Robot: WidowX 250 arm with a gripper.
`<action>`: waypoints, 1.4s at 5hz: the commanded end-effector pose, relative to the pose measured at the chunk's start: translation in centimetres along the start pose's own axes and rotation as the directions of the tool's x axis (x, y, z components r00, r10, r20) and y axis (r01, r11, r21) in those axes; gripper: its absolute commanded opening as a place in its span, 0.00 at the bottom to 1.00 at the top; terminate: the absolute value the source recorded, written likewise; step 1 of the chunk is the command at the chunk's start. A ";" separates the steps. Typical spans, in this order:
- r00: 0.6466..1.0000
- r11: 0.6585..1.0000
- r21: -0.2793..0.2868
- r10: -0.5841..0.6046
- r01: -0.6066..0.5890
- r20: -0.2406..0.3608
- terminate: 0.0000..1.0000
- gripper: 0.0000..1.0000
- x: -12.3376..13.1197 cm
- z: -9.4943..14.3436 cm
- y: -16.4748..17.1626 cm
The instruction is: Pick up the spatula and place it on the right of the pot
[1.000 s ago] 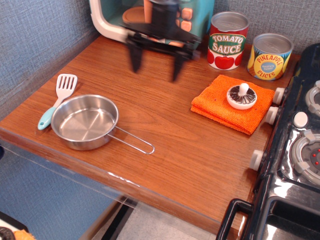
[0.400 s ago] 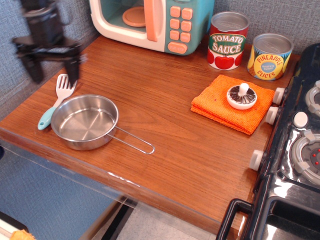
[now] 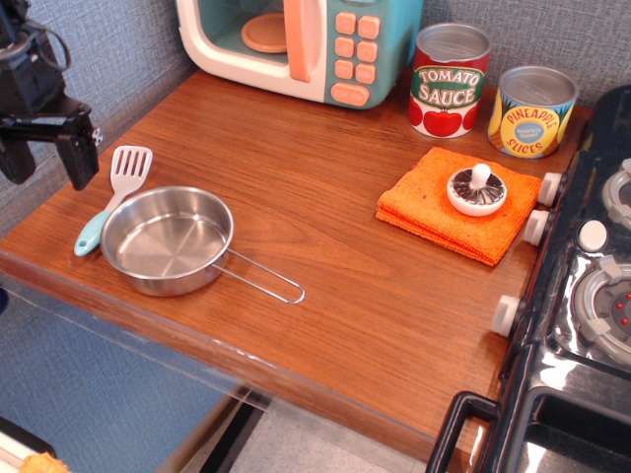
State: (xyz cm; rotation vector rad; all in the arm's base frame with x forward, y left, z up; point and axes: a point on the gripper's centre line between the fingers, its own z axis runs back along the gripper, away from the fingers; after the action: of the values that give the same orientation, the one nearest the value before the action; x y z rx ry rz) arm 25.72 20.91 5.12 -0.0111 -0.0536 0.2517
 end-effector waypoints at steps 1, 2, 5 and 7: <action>1.000 0.996 0.088 0.000 -0.001 0.011 0.00 1.00 -0.4 -1.0 -2.0; 0.998 0.992 0.105 0.064 -0.063 -0.004 0.00 1.00 -1.0 -2.2 -2.6; 0.992 0.988 0.115 0.114 -0.107 -0.055 0.00 0.00 -1.4 -3.6 -2.9; 0.991 0.989 0.105 0.113 -0.106 -0.070 0.00 0.00 -1.8 -4.0 -3.1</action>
State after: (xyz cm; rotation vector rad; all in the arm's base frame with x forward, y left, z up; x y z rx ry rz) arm 25.16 17.35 0.79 0.0717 0.0499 0.3642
